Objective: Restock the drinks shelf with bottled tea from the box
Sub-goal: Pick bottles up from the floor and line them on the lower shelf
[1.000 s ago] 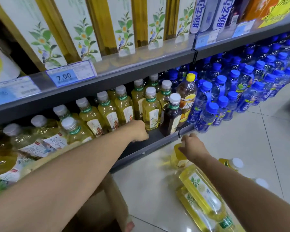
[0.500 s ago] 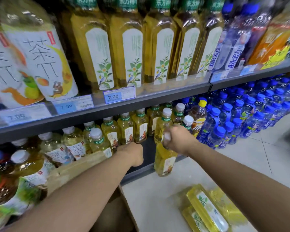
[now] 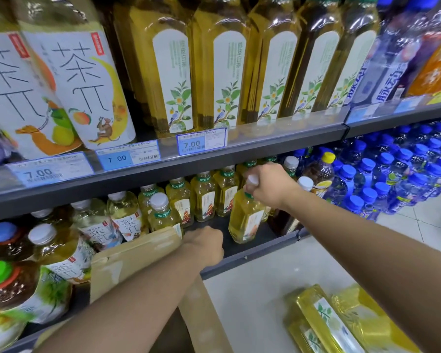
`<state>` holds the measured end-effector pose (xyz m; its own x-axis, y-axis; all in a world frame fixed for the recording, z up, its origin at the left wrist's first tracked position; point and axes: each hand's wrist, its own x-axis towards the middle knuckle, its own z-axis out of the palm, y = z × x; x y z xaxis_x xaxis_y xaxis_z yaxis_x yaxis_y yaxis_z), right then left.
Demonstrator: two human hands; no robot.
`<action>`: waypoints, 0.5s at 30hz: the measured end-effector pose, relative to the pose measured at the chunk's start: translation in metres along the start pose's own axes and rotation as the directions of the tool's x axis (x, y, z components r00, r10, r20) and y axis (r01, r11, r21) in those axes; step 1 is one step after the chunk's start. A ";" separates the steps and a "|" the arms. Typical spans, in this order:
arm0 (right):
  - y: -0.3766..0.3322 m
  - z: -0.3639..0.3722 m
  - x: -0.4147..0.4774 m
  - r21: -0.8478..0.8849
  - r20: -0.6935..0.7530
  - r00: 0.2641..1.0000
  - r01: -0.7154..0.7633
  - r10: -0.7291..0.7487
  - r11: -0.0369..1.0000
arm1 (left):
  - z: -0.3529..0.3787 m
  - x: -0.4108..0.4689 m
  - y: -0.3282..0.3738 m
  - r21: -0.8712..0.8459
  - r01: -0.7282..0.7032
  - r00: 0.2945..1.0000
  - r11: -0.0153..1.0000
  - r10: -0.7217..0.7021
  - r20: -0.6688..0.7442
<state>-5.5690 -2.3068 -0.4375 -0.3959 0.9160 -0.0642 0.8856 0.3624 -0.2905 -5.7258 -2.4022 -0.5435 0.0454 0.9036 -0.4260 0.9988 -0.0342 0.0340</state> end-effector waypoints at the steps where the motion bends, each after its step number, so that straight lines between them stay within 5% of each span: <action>1: -0.001 0.001 0.001 -0.005 -0.006 1.000 -0.004 0.004 1.000 | -0.001 -0.001 0.000 -0.003 0.002 1.000 1.000 -0.002 -0.005; 7: -0.002 0.048 0.004 0.120 -0.046 0.997 -0.061 0.067 0.991 | 0.000 -0.007 0.001 -0.010 0.000 0.997 1.000 0.000 -0.073; 11: 0.002 0.084 0.000 0.402 -0.172 0.950 -0.175 0.262 0.899 | 0.011 -0.008 -0.001 0.008 0.023 0.998 1.000 -0.022 -0.053; 15: 0.002 0.120 -0.005 0.517 -0.150 0.898 -0.286 0.414 0.807 | 0.020 -0.013 -0.003 0.109 0.009 0.999 0.994 -0.004 -0.052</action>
<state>-5.5943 -2.3316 -0.5526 0.0477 0.9982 -0.0352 0.7023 -0.0586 -0.7095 -5.7296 -2.4225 -0.5565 0.0407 0.9245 -0.3789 0.9950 -0.0720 -0.0689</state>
